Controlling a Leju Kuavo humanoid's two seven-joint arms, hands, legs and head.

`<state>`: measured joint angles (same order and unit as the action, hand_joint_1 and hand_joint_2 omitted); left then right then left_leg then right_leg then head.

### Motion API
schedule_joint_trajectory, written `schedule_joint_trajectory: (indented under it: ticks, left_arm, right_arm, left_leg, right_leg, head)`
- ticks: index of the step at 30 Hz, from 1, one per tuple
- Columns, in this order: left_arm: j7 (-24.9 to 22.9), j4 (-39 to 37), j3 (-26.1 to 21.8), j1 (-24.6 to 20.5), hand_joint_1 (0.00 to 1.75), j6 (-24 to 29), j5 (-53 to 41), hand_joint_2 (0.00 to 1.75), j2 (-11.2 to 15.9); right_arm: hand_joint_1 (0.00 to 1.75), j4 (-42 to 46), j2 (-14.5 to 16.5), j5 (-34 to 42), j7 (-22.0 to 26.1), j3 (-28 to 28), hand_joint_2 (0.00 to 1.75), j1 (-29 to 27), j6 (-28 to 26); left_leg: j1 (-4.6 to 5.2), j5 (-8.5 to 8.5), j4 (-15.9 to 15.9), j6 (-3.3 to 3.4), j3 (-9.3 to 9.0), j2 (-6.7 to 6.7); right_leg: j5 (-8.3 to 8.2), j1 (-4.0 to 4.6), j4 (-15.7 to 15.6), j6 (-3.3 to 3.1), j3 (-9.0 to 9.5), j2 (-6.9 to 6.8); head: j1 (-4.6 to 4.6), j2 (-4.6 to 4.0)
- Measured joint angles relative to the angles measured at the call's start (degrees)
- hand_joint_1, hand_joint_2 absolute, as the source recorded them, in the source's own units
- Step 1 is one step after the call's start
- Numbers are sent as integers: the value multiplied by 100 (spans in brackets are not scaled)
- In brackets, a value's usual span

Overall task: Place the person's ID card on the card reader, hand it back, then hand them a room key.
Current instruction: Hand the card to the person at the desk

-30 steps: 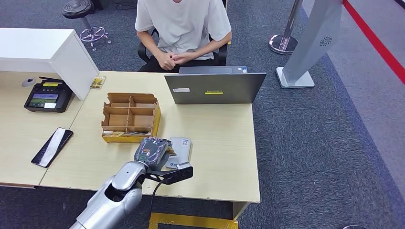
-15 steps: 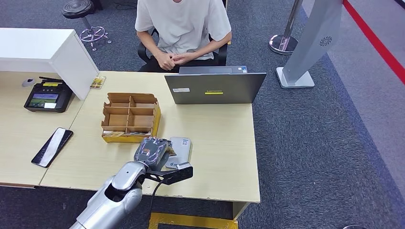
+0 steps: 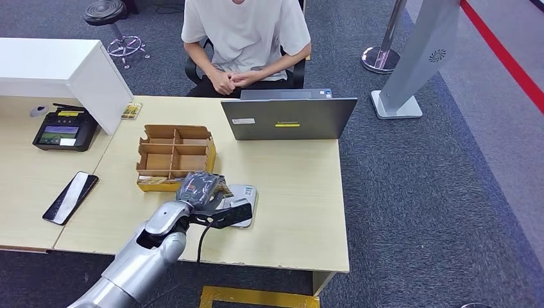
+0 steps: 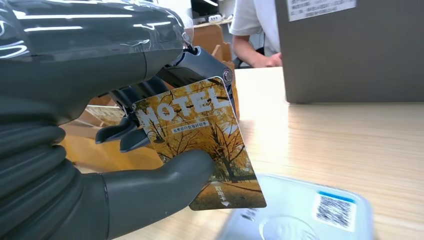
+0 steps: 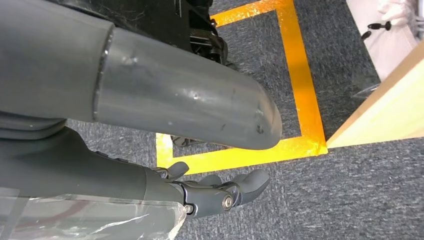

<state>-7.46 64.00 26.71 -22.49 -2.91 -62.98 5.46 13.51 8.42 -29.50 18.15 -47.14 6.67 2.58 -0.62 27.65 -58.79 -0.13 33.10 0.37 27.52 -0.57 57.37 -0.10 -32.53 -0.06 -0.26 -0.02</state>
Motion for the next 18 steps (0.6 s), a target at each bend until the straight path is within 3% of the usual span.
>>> schedule_joint_trajectory:
  ticks: [9, 11, 14, 18]
  left_arm:
    - [7, -196, -16, -62, 175, 76, -62, 175, 3]
    - [-53, -147, -29, -36, 175, 460, -371, 175, 2]
    - [-155, 276, -170, 25, 175, 1466, -1055, 175, -8]
    - [-108, 836, -406, 84, 175, 1774, -1342, 175, -20]
  right_arm:
    - [0, -9, 8, -19, -8, 3, 0, 6, 0]
    - [0, -9, 9, -19, -3, 4, 0, 4, -1]
    - [0, -13, 16, -26, 16, 4, 0, -7, -7]
    - [0, -23, 34, -44, 30, 4, 0, -11, -18]
  left_leg:
    - [1, 2, 0, 3, 4, -2]
    - [1, 2, 0, 3, 4, -1]
    - [1, 2, 0, 3, 5, -3]
    - [0, 2, 0, 3, 4, -2]
  right_leg:
    - [1, 0, -1, 0, -1, 0]
    - [1, 0, -1, 0, -1, 0]
    - [1, 0, -1, 0, 0, -3]
    - [1, 0, -1, 0, 0, -3]
  head:
    - [1, 0]
    - [1, 0]
    - [1, 0]
    - [1, 0]
